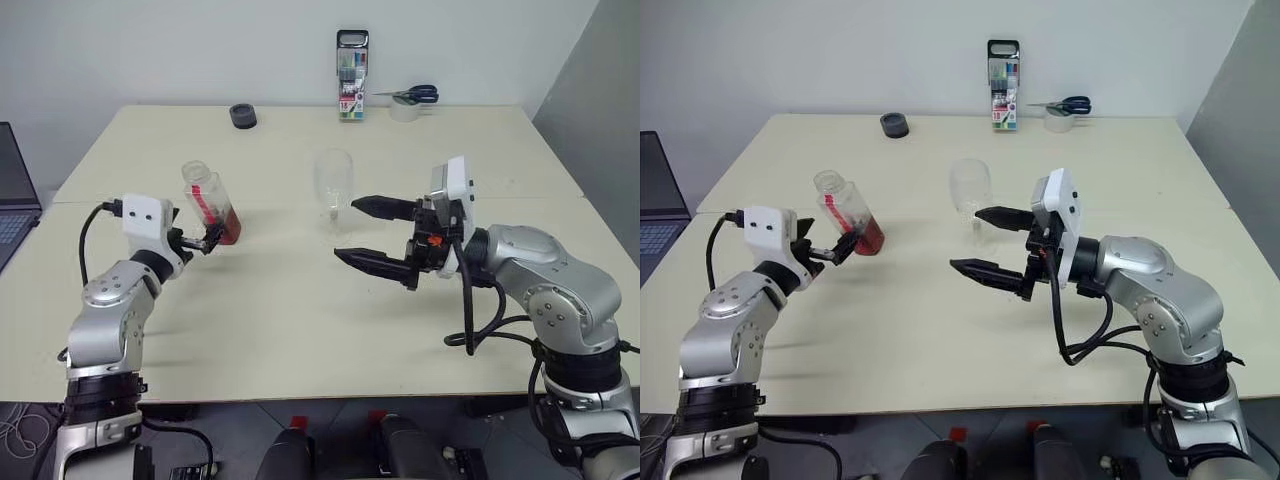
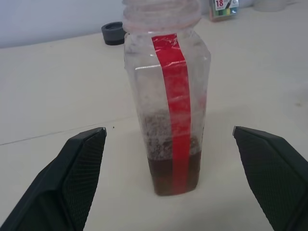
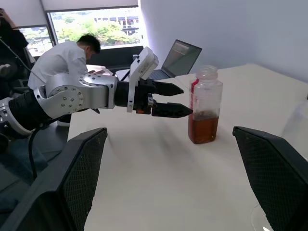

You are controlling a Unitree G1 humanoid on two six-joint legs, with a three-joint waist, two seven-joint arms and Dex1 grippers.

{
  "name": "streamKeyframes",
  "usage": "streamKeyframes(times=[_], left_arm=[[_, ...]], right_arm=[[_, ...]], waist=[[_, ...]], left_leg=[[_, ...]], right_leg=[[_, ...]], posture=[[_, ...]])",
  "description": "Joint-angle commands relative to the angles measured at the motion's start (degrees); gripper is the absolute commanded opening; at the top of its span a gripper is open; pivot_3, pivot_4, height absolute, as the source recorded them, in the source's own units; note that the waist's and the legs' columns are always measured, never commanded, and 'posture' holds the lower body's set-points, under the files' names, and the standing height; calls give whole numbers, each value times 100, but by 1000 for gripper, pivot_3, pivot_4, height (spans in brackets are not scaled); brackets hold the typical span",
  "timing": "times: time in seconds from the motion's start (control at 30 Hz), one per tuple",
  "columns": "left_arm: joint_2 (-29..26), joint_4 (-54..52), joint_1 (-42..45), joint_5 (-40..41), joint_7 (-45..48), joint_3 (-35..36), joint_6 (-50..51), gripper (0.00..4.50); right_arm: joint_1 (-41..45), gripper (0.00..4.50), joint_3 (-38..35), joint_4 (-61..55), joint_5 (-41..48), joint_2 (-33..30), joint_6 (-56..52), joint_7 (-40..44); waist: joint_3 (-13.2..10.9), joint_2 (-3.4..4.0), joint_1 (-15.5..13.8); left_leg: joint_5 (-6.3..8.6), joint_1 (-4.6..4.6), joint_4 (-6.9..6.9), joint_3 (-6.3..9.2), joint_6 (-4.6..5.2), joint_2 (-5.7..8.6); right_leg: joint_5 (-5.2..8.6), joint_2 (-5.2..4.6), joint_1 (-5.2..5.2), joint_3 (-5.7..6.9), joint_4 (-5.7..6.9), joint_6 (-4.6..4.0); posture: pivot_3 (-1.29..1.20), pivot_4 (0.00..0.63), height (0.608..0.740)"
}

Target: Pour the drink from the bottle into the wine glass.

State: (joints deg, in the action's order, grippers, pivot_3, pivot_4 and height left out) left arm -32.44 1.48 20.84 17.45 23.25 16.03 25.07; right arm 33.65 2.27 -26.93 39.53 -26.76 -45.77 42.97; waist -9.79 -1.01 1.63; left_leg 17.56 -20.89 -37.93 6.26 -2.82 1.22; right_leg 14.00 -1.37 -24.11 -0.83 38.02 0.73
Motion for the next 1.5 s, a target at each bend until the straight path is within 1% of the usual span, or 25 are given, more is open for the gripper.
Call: streamKeyframes(times=[0.03, 0.27, 0.4, 0.6, 0.77, 0.87, 1.03, 1.1, 1.17, 1.23, 1.33, 1.43, 1.5], left_arm=[[-134, 252, 268, -117, 163, -56, -289, 4500], [-116, 1369, 917, -391, 400, -260, -842, 4500], [-17, 1912, 1251, -490, 418, -331, -1117, 4500], [162, 2601, 1633, -590, 410, -426, -1526, 4500], [375, 3480, 2060, -725, 307, -486, -2136, 4500], [381, 3800, 2183, -780, 279, -468, -2361, 3951], [338, 4049, 2244, -780, 299, -444, -2538, 2332], [311, 4093, 2247, -786, 290, -440, -2568, 1801], [280, 4109, 2235, -805, 260, -436, -2576, 1638], [231, 4079, 2225, -899, 287, -518, -2617, 1637], [171, 3830, 2217, -1214, 511, -882, -2821, 1637], [159, 3710, 2497, -1469, 662, -1186, -2972, 1637], [146, 3744, 2837, -1657, 801, -1399, -3080, 1637]], right_arm=[[-69, 4468, -97, -259, 130, 53, 29, -191], [-45, 4468, -179, -312, 273, 68, -34, -374], [-8, 4468, -249, -414, 455, -42, -154, -432], [78, 4468, -344, -473, 544, -24, -281, -780], [23, 4468, -386, -606, 678, -27, -390, -972], [31, 4500, -435, -596, 720, -20, -418, -1094], [24, 4500, -475, -565, 794, -53, -434, -1180], [36, 4500, -482, -550, 805, -54, -432, -1207], [35, 4500, -489, -553, 806, -55, -422, -1237], [38, 4500, -477, -568, 746, -79, -379, -1247], [-21, 4500, -429, -662, 574, -186, -260, -1215], [-116, 4500, -349, -734, 246, -233, 41, -1272], [-133, 4500, -285, -697, -75, -179, 317, -1377]], waist=[[0, 0, 0], [0, 0, 0], [0, 0, 1], [0, 0, 0], [2, -3, 0], [2, -3, 2], [2, -3, 6], [2, -3, 6], [2, -4, 6], [2, -3, 9], [2, -3, 7], [2, -4, 3], [0, -7, -10]], left_leg=[[0, 1, 0, 0, 0, 0], [0, -1, -1, -2, 0, 2], [0, -1, -1, -1, 0, 3], [0, -1, -1, 0, 0, 2], [0, -4, -3, -3, 1, 5], [0, -4, -3, -3, 1, 6], [0, -4, -2, -2, 1, 5], [0, -4, -2, -2, 1, 5], [0, -4, -2, -1, 1, 5], [0, -3, -2, -1, 1, 5], [0, -3, -2, -3, 1, 7], [0, -5, -2, -5, 1, 7], [0, -10, -5, -7, 1, 9]], right_leg=[[0, 0, 0, -1, 0, 0], [0, 1, -1, 2, 2, 0], [0, 1, -1, 2, 2, 0], [0, 0, -3, 1, 3, 0], [-1, 0, -3, 4, 2, 1], [-1, 0, -4, 2, 2, 2], [-1, 0, -6, 2, 5, 2], [-1, 0, -6, 1, 5, 2], [-1, 0, -6, 1, 6, 2], [-1, 0, -6, 1, 6, 2], [-1, 1, -6, 2, 6, 2], [-1, 1, -5, 2, 5, 2], [-1, 3, -5, 7, 5, 2]], posture=[[0, 150, 740], [0, 150, 740], [0, 150, 740], [0, 150, 740], [0, 150, 740], [0, 150, 740], [0, 150, 740], [0, 150, 740], [0, 150, 740], [0, 150, 740], [0, 150, 740], [0, 150, 740], [0, 150, 740]])
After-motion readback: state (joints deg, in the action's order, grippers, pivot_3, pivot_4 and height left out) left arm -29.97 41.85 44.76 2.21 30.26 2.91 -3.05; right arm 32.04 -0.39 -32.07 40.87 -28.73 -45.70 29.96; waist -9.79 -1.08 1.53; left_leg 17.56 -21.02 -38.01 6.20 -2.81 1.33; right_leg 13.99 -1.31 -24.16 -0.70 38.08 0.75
